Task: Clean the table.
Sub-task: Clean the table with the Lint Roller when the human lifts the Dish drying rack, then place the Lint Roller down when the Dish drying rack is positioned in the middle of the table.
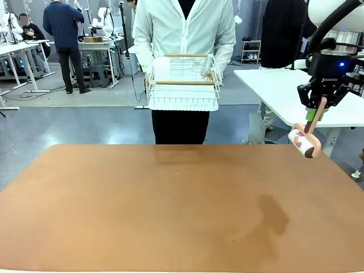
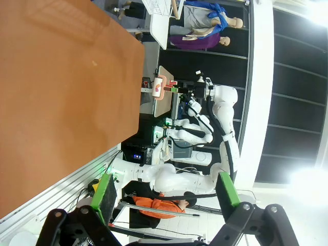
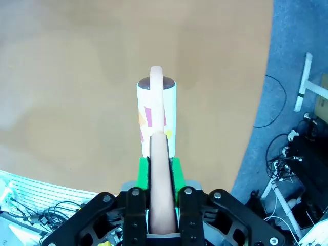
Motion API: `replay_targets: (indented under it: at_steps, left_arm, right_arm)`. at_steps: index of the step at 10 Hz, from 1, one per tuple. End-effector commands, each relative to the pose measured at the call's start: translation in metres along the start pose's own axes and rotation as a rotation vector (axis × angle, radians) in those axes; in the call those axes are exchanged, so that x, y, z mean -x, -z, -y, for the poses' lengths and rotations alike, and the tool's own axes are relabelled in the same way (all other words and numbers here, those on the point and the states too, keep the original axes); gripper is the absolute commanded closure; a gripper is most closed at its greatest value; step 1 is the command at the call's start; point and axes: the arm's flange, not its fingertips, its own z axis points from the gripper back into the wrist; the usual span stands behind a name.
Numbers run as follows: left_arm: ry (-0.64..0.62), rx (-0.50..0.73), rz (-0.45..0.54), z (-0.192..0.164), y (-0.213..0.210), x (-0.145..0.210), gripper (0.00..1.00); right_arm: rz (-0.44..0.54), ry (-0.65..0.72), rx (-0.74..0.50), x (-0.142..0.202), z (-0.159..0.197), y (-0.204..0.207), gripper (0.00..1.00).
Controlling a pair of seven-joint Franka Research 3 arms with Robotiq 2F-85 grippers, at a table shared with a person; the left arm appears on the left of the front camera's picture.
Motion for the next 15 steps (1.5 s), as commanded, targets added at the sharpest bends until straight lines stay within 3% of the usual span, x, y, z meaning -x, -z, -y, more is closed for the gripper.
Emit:
replay_targets:
  at_steps: [1,15]
  left_arm:
    - [0.002,0.004,0.004,0.0007,-0.0018,0.0025,0.0]
    - [0.002,0.004,0.004,0.0007,-0.0018,0.0025,0.0]
  right_arm:
    - [0.001,0.005,0.026,-0.0018,0.0017,-0.0013,0.79]
    - [0.001,0.005,0.026,-0.0018,0.0017,-0.0013,0.79]
